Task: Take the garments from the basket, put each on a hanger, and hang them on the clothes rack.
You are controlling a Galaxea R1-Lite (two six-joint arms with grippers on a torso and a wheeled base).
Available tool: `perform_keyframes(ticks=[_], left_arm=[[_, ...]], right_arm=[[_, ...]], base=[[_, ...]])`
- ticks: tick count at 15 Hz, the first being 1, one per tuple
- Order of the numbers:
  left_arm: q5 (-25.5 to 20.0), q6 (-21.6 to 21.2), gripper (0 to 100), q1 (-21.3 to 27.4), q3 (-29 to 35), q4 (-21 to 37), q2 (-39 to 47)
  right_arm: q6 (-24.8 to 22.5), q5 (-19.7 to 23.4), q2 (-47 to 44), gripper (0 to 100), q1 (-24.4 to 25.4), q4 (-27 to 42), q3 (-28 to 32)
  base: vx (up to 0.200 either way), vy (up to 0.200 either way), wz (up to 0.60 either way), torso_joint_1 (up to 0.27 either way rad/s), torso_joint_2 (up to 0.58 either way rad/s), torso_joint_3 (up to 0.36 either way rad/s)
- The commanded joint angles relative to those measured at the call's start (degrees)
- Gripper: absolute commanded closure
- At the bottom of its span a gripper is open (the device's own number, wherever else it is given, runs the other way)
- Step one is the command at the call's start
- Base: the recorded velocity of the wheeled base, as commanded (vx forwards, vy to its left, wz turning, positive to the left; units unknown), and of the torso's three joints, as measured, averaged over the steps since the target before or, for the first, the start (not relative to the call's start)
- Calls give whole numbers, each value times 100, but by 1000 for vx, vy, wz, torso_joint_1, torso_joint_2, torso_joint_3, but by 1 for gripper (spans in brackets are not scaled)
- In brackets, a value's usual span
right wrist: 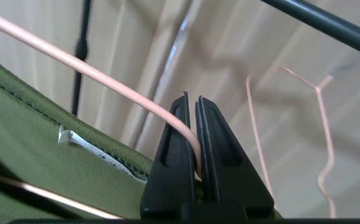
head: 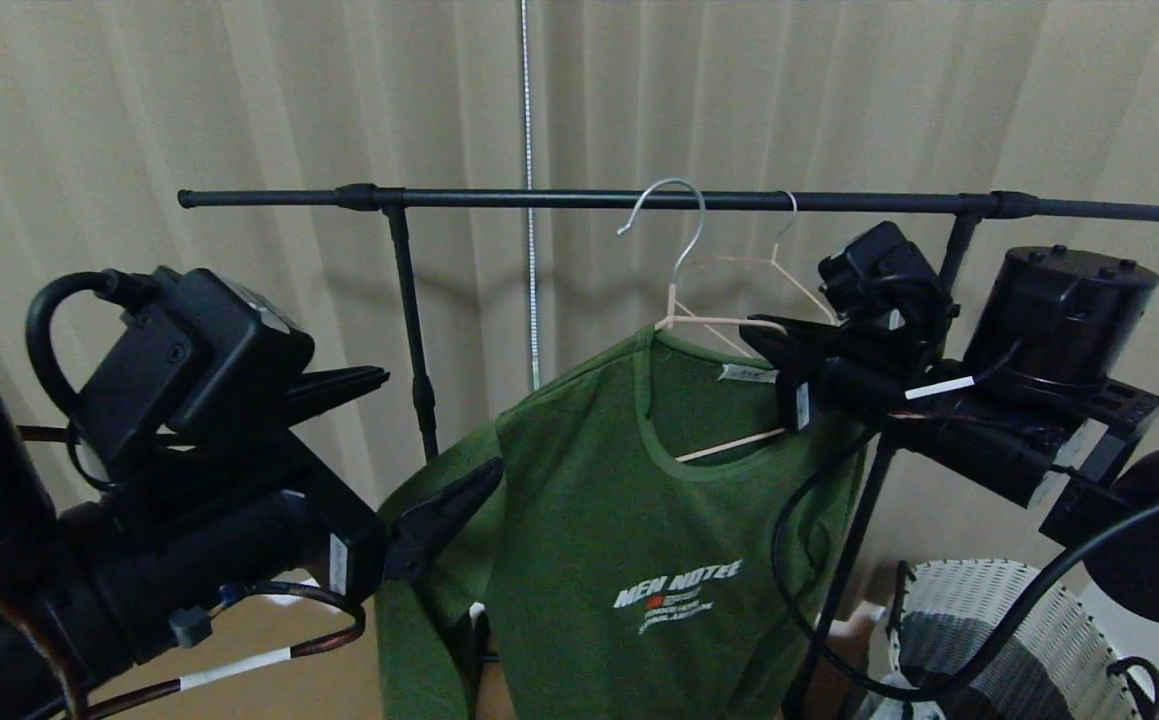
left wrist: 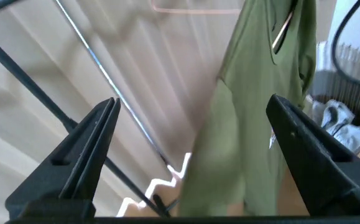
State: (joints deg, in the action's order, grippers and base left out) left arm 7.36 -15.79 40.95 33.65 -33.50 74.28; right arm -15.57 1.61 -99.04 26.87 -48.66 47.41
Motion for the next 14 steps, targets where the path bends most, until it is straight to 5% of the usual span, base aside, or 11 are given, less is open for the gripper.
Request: perform_keyframes(ticks=[1, 7, 14], left_arm=[[2, 14, 0, 1, -51, 1, -168], [20, -12, 0, -623, -1036, -7, -133], [20, 287, 0, -632, -912, -7, 289]], right_arm=[[1, 15, 34, 100, -200, -11, -4], [142, 59, 499, 100, -296, -3, 23], [159, 68, 658, 100, -68, -11, -4]], base=[[0, 0, 0, 0, 0, 0], [0, 0, 0, 0, 0, 0], [0, 0, 0, 0, 0, 0]])
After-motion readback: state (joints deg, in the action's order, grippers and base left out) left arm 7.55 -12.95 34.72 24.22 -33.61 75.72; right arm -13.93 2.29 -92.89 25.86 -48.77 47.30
